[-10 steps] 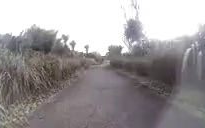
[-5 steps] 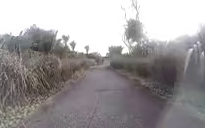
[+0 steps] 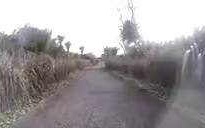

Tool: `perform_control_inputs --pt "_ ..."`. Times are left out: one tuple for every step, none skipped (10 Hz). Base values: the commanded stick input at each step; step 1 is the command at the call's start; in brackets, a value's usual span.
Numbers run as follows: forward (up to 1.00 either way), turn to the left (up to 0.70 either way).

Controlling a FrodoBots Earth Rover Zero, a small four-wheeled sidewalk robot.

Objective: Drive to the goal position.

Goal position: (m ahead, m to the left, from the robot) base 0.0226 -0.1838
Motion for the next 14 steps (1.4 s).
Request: perform_control_inputs --pt "0.0 0.0" --pt "0.0 0.0" --pt "0.0 0.0" --pt "0.0 0.0" --pt "0.0 0.0" --pt "0.0 -0.24" --pt "0.0 -0.56" --pt "0.0 -0.31" --pt "0.0 -0.05" --pt "0.0 -0.01" --pt "0.0 0.0" --pt "0.0 0.0" --pt "0.0 0.0" --pt "0.0 0.0"
